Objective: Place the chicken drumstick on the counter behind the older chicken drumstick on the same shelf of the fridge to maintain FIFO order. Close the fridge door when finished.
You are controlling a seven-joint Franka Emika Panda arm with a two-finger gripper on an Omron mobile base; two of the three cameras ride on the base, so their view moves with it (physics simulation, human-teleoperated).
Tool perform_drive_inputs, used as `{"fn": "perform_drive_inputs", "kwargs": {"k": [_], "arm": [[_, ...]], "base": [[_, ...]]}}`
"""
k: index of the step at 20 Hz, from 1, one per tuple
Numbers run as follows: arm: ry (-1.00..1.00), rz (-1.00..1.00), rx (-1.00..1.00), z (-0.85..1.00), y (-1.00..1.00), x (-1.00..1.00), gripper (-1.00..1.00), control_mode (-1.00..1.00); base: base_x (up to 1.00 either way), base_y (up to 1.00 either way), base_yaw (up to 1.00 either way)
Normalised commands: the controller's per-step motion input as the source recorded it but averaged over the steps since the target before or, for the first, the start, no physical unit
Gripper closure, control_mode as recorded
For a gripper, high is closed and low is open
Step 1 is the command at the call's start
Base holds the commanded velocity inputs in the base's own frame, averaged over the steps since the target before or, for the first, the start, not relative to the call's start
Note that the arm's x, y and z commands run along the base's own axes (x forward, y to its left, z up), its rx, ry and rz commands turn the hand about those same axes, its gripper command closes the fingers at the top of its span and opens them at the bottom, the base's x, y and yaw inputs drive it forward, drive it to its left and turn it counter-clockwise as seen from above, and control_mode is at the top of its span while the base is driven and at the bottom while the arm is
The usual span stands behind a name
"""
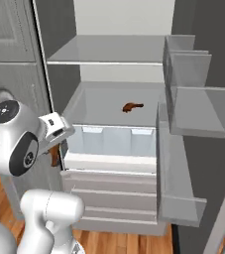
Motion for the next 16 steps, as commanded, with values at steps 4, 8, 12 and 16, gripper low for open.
{"fn": "perform_drive_inputs", "kwargs": {"k": [4,8,12,16], "arm": [[0.00,0.00,0.00,0.00,0.00,0.00,1.00,1.00],[0.00,0.00,0.00,0.00,0.00,0.00,1.00,1.00],[0.00,0.00,0.00,0.00,0.00,0.00,1.00,1.00],[0.00,0.00,0.00,0.00,0.00,0.00,1.00,1.00]], "base": [[0.71,0.44,-0.20],[0.81,0.38,-0.04],[0.62,-0.03,0.13],[0.54,-0.15,0.28]]}}
